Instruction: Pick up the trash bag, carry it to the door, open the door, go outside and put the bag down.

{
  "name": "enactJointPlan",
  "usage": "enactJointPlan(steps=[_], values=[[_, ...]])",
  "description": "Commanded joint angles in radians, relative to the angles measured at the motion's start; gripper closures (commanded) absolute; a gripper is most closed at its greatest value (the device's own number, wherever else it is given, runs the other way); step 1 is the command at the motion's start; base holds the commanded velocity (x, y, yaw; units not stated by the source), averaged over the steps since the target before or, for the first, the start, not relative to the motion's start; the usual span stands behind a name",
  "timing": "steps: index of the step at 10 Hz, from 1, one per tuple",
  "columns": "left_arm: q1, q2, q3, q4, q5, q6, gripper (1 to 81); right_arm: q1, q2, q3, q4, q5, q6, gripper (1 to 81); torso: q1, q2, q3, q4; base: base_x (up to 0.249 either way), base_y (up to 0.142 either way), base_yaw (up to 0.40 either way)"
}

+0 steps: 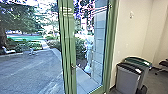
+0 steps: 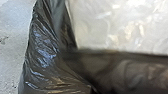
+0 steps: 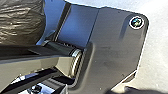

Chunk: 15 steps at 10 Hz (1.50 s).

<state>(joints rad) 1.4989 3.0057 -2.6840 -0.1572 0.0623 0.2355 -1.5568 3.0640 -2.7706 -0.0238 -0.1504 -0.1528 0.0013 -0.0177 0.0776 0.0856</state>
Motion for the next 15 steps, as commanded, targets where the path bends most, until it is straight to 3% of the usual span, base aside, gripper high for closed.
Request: enactJointPlan(steps=[1, 13, 15], values=[[-0.068, 0.0, 0.006, 0.008, 0.054, 0.007, 81.1, 0.059, 0.005, 0.0, 0.007, -0.058, -0.001, 1.0, 0.0, 0.0, 0.0, 0.0, 0.134, -0.06, 0.0], [-0.068, -0.002, 0.001, 0.007, 0.051, 0.008, 81.1, 0.054, 0.003, 0.0, 0.007, -0.058, -0.001, 1.0, -0.001, 0.0, 0.0, 0.0, 0.134, 0.0, 0.0], [-0.068, -0.002, 0.001, 0.007, 0.051, 0.008, 81.1, 0.051, 0.006, 0.002, 0.004, -0.029, -0.001, 1.0, 0.0, 0.0, 0.0, 0.0, 0.134, -0.032, 0.0]])
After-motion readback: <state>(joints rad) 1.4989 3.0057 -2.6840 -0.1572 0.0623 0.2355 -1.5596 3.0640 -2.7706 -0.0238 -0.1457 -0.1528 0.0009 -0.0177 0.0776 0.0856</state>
